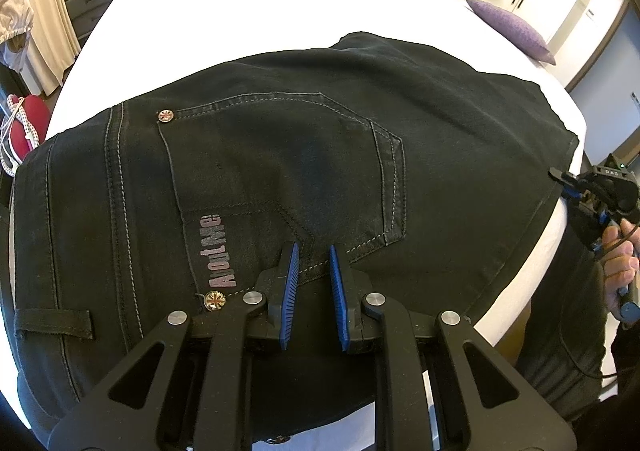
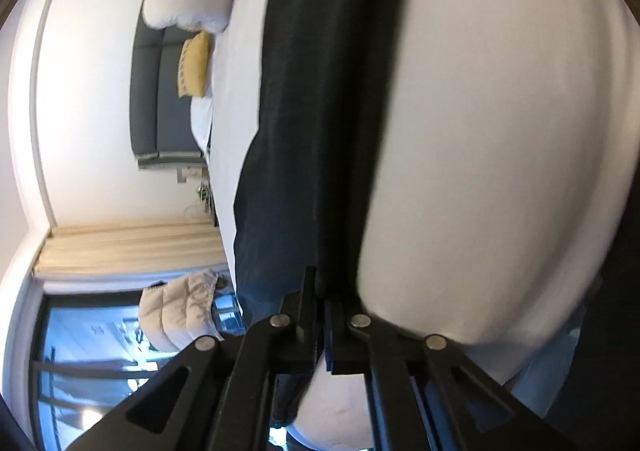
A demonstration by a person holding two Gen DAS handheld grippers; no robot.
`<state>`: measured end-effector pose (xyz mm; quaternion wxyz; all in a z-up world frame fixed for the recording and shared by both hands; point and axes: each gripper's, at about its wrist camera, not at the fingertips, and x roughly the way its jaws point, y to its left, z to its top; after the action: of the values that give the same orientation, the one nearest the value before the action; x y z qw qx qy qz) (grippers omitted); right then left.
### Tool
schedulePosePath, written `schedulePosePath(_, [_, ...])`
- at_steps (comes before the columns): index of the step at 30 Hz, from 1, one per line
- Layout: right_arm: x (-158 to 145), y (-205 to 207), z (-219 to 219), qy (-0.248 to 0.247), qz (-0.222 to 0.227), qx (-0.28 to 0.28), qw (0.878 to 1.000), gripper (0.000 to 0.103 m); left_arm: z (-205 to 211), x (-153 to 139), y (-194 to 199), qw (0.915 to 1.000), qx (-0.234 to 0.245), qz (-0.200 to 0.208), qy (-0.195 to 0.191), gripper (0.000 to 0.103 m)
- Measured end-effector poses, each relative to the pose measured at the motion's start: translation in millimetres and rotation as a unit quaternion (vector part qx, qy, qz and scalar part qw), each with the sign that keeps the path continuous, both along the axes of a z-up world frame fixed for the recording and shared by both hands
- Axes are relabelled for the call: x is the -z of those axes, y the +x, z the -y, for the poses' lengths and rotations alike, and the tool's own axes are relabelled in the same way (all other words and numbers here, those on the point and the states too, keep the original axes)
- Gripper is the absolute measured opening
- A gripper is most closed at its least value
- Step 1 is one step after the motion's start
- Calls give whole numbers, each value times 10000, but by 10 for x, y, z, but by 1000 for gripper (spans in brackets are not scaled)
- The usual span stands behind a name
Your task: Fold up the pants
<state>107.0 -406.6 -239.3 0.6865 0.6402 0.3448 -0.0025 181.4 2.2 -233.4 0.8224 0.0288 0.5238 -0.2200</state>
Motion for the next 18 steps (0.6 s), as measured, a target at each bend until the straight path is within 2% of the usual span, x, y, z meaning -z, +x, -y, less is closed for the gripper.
schedulePosePath(2, [-1,-28,150,20,77,282,9996,5,-1,3,-3,10000,-12,5,2,16])
schedulePosePath(5, [3,-22,415,-19,82,607,9981,4,7,1,-13,10000,0,21,36,16])
schedulePosePath(7, [52,-15,501,115,29,627,9980,1,10,0,-11,10000,-9,7,29,16])
schedulePosePath(10, [0,-54,468,-204,-106,547,9982,0,18,-16,0,10000,-57,-35,46,16])
schedulePosePath(13, [62,-115,485,-13,-50,627,9980,0,152,-202,19,9994,-4,24,345,16])
schedulePosePath(16, [17,-39,481,-129,60,446,9989,0,511,-569,153,9984,448,320,-99,16])
schedulePosePath(18, [-14,-21,488,-105,69,431,9990,6,855,-637,305,9953,864,389,-173,16])
